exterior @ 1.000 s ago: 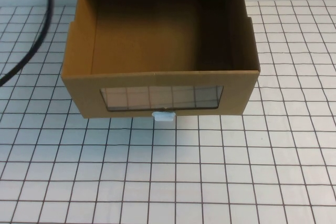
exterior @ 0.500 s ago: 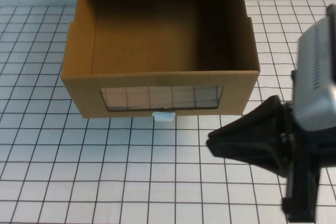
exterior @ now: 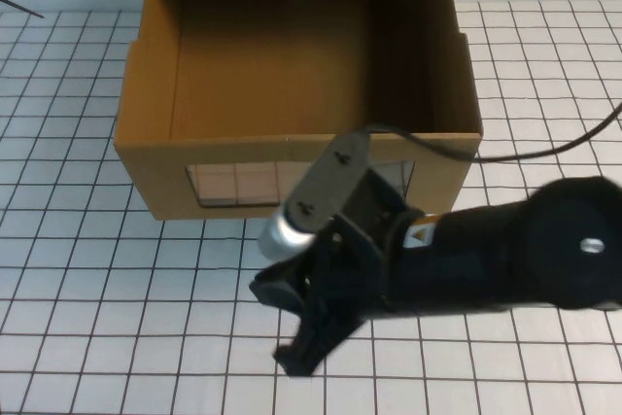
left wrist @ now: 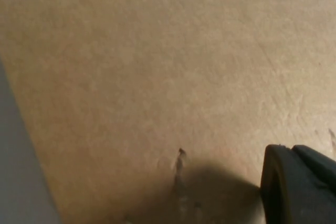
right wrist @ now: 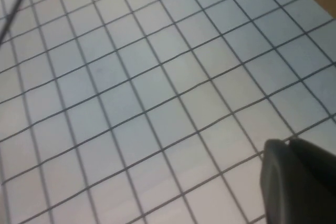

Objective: Close the shoe box

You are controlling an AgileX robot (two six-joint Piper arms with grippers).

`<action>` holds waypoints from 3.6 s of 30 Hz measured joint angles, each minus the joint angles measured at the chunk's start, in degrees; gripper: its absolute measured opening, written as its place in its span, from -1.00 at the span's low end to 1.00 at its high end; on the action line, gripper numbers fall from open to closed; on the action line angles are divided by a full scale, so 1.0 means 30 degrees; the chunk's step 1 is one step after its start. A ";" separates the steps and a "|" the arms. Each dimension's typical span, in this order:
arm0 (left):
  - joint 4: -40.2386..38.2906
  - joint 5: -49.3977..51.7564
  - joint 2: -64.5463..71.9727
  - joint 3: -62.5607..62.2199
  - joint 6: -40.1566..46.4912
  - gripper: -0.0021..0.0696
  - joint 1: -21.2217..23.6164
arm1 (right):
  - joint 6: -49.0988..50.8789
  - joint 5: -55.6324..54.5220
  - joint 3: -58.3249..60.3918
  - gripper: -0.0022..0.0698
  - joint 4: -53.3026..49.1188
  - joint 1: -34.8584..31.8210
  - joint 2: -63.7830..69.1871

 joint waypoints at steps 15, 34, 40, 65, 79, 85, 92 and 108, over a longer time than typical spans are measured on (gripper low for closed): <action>0.0169 -0.0034 0.0000 0.0000 -0.0104 -0.96 0.0000 | -0.2450 -0.1794 -0.6743 -0.98 0.0028 -0.1227 0.6358; 0.0135 -0.0098 0.0000 0.0000 -0.0104 -0.96 0.0000 | -0.2624 0.0812 -1.4828 -0.98 0.0028 -0.5389 1.1654; 0.0101 0.0499 -0.0039 0.0000 -0.0069 -0.96 0.0042 | -0.5001 0.3966 -1.4893 -0.98 -0.0144 -0.5389 1.1296; 0.3306 0.1622 -1.2635 0.5632 0.0319 -0.96 0.1150 | 1.0355 0.6811 -1.3909 -0.98 -1.5361 -0.5389 0.0834; 0.4878 0.0067 -2.4828 2.1413 0.1381 -0.96 0.1150 | 1.3820 0.0555 0.0079 -0.98 -1.7264 -0.5389 -1.0749; 0.5059 -0.1544 -3.0084 2.6607 0.1779 -0.96 0.1150 | 1.4411 -0.0928 0.5169 -0.98 -1.7280 -0.5389 -1.4304; 0.5092 -0.5397 -3.4811 3.0537 0.1849 -0.96 0.1150 | 1.5478 -0.1559 0.8107 -0.98 -1.8036 -0.5389 -1.7466; 0.5613 -0.9606 -3.4044 3.2506 0.3433 -0.96 0.1150 | 2.0289 -0.2117 0.8948 -0.98 -2.1012 -0.7594 -1.7817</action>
